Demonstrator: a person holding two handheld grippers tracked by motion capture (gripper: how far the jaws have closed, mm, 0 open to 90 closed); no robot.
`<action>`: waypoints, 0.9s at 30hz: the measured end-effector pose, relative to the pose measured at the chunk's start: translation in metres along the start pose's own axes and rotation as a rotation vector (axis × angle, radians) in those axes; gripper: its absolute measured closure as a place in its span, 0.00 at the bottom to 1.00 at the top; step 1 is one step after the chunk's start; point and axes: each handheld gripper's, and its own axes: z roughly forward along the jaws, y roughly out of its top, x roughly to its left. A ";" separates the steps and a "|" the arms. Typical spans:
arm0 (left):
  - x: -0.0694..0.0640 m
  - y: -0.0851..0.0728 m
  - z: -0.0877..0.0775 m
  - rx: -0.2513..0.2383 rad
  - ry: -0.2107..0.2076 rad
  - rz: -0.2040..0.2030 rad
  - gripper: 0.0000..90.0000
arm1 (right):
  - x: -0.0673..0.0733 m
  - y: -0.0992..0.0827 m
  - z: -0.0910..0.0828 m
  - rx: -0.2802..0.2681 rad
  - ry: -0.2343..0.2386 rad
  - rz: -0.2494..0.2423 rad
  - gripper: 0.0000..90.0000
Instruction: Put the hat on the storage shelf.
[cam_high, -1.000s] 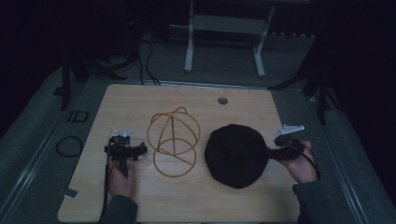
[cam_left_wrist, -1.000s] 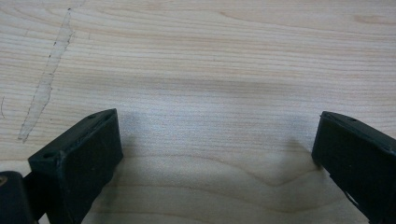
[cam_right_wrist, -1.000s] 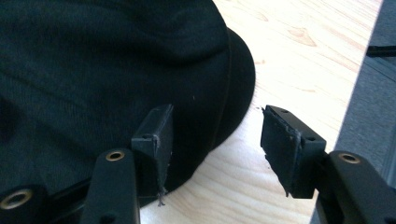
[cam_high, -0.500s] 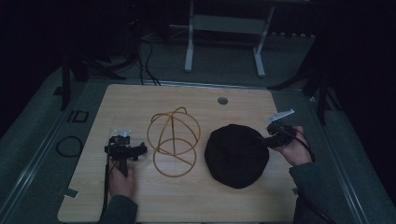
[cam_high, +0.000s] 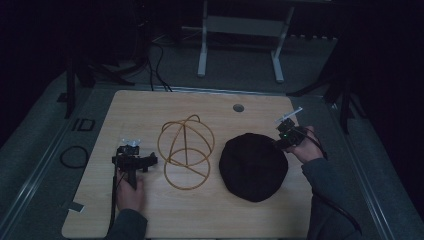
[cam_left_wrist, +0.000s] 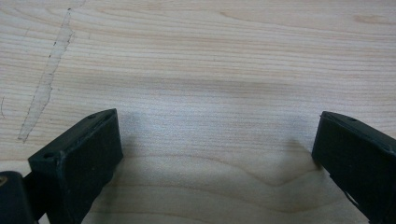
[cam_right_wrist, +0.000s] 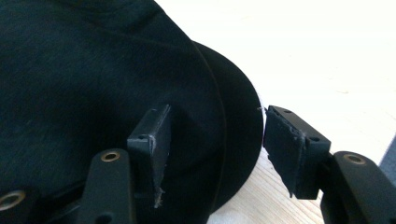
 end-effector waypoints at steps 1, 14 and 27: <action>0.000 0.000 0.000 0.000 0.000 -0.001 0.01 | -0.001 0.002 0.003 0.010 0.005 -0.001 0.45; 0.000 0.000 0.000 0.000 0.000 0.000 0.01 | -0.001 0.028 0.043 0.169 0.090 0.020 0.53; 0.000 0.000 0.000 0.002 0.000 0.002 0.01 | 0.004 0.038 0.044 0.270 0.074 0.052 0.82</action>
